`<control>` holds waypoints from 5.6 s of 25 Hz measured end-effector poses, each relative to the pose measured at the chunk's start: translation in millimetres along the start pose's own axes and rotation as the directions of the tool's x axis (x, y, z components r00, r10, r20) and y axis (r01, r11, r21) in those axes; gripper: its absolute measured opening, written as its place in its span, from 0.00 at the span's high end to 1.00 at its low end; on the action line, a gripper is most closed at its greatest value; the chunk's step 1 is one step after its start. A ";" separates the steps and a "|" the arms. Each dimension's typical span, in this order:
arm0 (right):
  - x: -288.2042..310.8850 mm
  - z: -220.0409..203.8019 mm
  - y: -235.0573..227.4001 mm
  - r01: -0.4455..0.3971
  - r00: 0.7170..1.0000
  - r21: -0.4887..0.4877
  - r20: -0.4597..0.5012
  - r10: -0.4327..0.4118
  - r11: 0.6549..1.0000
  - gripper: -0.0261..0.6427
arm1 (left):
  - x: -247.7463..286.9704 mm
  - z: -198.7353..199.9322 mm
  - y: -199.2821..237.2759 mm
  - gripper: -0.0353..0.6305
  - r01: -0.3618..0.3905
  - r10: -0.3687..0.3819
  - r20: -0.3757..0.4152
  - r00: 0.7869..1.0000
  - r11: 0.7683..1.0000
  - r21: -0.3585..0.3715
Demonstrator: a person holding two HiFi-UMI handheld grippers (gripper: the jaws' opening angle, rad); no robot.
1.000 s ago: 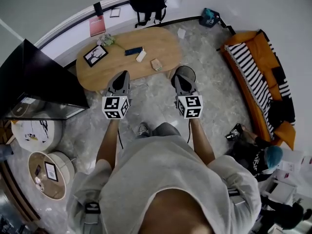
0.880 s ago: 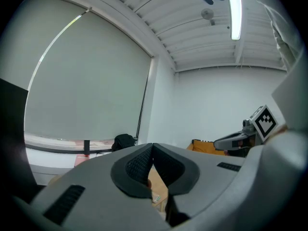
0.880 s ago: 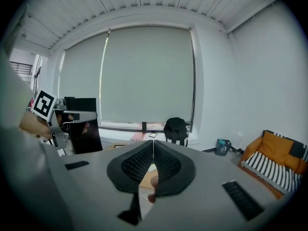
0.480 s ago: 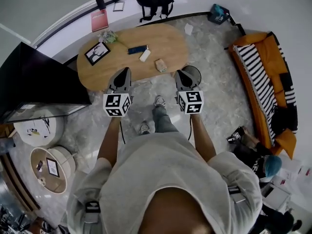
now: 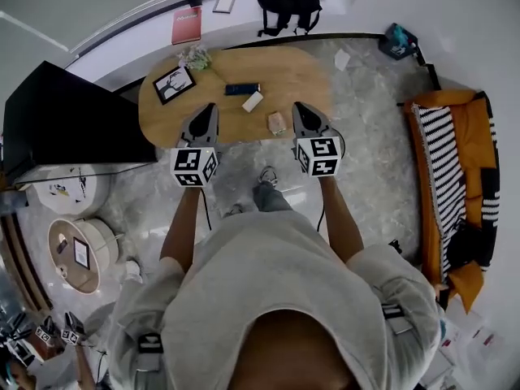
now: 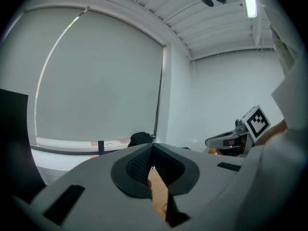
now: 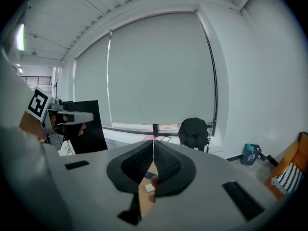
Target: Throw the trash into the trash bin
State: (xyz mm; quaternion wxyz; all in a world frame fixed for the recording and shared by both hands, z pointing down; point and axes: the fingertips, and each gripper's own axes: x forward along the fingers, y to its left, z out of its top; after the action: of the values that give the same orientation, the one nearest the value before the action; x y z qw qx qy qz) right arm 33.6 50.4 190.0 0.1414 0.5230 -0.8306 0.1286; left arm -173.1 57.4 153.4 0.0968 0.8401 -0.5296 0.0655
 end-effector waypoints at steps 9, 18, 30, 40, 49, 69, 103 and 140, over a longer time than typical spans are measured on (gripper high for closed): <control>48.0 4.4 -43.3 -0.062 0.998 0.007 -0.018 0.063 0.998 0.92 | 42.2 -2.6 1.2 0.92 -0.066 0.066 -0.032 0.997 0.998 0.002; 69.3 -32.7 -58.9 -0.032 0.996 0.051 -0.082 0.036 0.998 0.92 | 75.4 -37.8 3.2 0.92 -0.029 0.026 -0.094 0.995 0.999 -0.027; 75.8 -150.6 -47.3 0.099 0.967 0.135 -0.248 -0.063 0.986 0.92 | 112.6 -124.1 17.0 0.92 0.081 -0.094 -0.178 0.979 0.993 -0.082; 78.8 -267.7 -26.1 0.166 0.927 0.181 -0.365 -0.091 0.969 0.91 | 103.6 -227.6 27.2 0.92 0.102 -0.134 -0.273 0.952 0.987 -0.127; 72.3 -339.9 -12.1 0.164 0.900 0.194 -0.431 -0.066 0.967 0.91 | 97.7 -292.5 19.1 0.92 0.075 -0.131 -0.319 0.939 0.981 -0.180; 115.7 -420.0 -12.0 0.095 0.844 0.061 -0.534 -0.048 0.994 0.48 | 87.3 -335.1 -3.2 0.92 0.104 -0.173 -0.372 0.912 0.974 -0.199; 56.6 -351.1 -78.9 0.305 0.911 0.213 -0.348 -0.220 0.928 0.51 | 146.3 -325.0 -72.9 0.92 0.248 -0.294 -0.394 0.871 0.955 -0.163; -45.9 -444.5 -215.7 0.636 0.739 0.293 -0.495 -0.456 0.714 0.70 | 201.4 -320.2 -190.0 0.92 0.464 -0.474 -0.414 0.777 0.876 -0.133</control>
State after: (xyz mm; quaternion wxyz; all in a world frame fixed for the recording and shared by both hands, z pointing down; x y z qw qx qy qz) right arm 292.5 158.7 599.3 0.2117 0.7306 -0.5359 0.3663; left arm 82.7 34.9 490.0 0.2355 0.9079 -0.2695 0.2182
